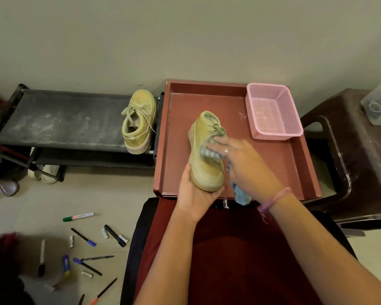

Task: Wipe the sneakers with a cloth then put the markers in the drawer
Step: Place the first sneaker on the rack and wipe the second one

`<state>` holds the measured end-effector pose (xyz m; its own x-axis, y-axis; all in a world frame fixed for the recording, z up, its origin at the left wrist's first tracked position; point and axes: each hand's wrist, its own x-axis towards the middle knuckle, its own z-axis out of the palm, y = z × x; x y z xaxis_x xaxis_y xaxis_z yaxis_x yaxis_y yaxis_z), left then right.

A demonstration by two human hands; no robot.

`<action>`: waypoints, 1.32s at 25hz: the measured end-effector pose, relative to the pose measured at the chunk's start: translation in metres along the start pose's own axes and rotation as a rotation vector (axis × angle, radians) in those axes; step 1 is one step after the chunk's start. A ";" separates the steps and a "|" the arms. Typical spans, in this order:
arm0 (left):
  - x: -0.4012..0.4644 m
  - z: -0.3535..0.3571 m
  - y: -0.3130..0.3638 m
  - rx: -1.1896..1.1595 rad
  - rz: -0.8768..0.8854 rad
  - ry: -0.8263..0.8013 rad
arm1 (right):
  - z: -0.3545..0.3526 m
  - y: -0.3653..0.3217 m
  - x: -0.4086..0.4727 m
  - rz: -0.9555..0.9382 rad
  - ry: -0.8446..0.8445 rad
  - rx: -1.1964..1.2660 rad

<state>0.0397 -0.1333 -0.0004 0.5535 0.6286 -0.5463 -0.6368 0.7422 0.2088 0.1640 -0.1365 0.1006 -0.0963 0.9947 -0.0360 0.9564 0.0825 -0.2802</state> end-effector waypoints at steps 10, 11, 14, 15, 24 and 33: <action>-0.003 -0.003 -0.002 -0.057 0.000 0.132 | 0.078 -0.048 -0.051 0.000 -0.451 -0.493; -0.004 -0.002 -0.001 -0.078 -0.025 0.103 | 0.069 -0.038 -0.054 0.005 -0.293 -0.375; -0.002 -0.001 0.000 -0.127 0.015 0.031 | 0.061 -0.016 -0.072 -0.023 -0.037 -0.190; -0.001 0.000 -0.002 -0.119 0.027 0.022 | 0.061 -0.010 -0.061 -0.022 -0.023 -0.157; -0.002 0.001 0.002 -0.191 0.049 0.035 | 0.075 -0.031 -0.065 0.021 -0.057 -0.019; 0.002 0.003 -0.003 -0.019 0.055 0.079 | 0.085 0.023 -0.022 0.235 0.024 0.222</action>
<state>0.0441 -0.1341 0.0001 0.4739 0.6471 -0.5972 -0.6756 0.7022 0.2247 0.1652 -0.1617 0.0137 0.1297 0.9863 -0.1024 0.8678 -0.1628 -0.4694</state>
